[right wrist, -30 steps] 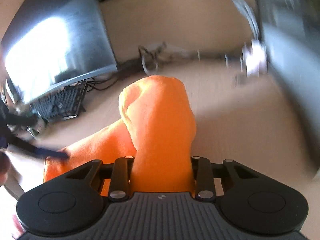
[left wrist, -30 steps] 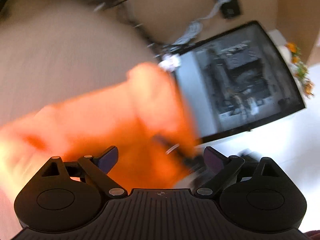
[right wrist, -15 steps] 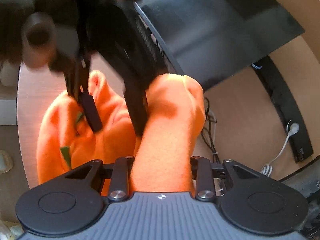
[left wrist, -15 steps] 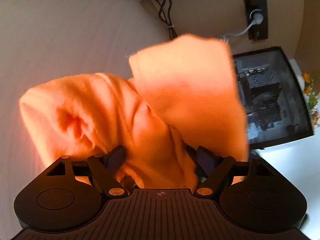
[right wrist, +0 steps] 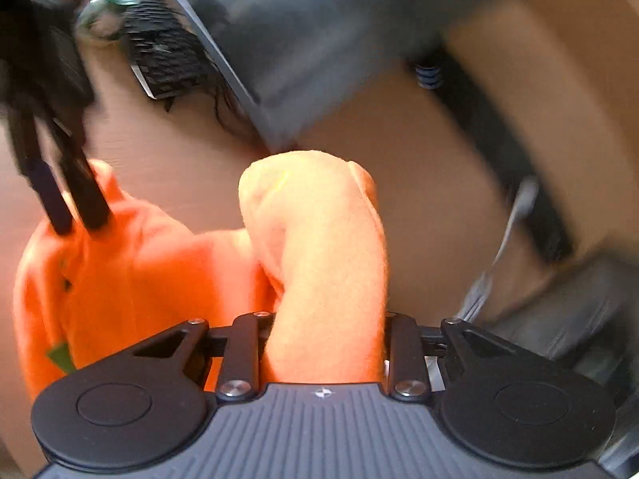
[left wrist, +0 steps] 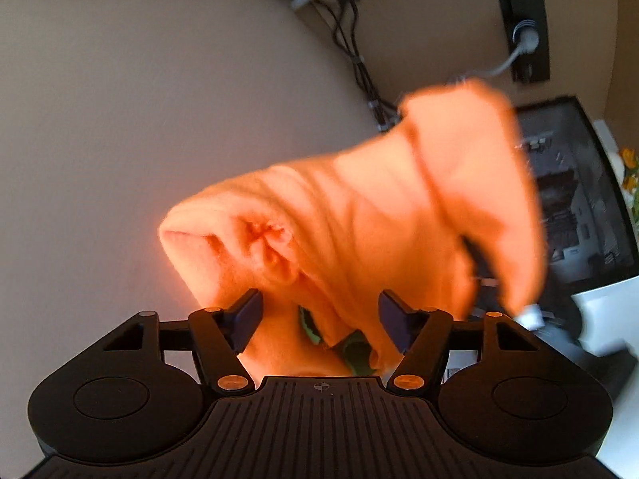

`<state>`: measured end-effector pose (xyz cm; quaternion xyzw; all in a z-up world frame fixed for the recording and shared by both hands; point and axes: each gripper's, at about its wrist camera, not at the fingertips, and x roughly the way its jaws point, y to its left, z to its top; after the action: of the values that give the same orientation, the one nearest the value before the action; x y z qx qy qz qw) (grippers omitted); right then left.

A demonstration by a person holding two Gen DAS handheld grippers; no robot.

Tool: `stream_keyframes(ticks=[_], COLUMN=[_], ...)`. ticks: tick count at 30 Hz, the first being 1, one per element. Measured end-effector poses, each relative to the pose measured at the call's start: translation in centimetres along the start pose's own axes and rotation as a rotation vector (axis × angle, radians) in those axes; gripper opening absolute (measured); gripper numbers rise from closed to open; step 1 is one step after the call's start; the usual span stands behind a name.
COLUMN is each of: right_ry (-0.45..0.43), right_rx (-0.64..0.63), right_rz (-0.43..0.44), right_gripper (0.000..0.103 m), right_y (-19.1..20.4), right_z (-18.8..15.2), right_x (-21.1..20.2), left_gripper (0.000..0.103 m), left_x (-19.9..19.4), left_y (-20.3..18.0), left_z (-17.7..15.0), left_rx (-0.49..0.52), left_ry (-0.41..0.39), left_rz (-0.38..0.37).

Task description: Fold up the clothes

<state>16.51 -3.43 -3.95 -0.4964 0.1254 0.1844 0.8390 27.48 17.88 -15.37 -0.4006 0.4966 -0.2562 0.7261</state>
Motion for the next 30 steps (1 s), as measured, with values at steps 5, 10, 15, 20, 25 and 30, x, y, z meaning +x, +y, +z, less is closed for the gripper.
stream_keyframes(ticks=[5,10,15,20,25,30], right_ry=[-0.083,-0.091,-0.092,-0.096,-0.063,-0.062], right_rx=[-0.197,-0.265,-0.382,-0.485,-0.350,-0.208], right_rz=[0.036,0.061,0.042,0.022,0.066,0.060], right_gripper=[0.027,0.030,0.040,0.042,0.042,0.038], right_y=[4.8,9.0,12.1,14.0,11.8,9.5], right_z=[-0.5,-2.3,-3.3,-3.8,-3.3,-3.4], right_x=[-1.7,-2.5,-2.2,-1.1,-0.3,-1.3], left_gripper=[0.069,0.066,0.083,0.095,0.095,0.080], left_x=[2.4,1.5,-3.7,-8.7,-4.1,-0.6], left_y=[-1.1,-0.1,0.7,-0.5,-3.0,-6.1], left_z=[0.4,0.3,-0.3,1.6,2.7,3.7], left_rx=[0.061,0.037,0.043,0.002,0.048,0.131], left_ry=[0.026,0.036,0.010,-0.130,-0.053,-0.029], left_rz=[0.024,0.004,-0.002,-0.131,-0.076,-0.059])
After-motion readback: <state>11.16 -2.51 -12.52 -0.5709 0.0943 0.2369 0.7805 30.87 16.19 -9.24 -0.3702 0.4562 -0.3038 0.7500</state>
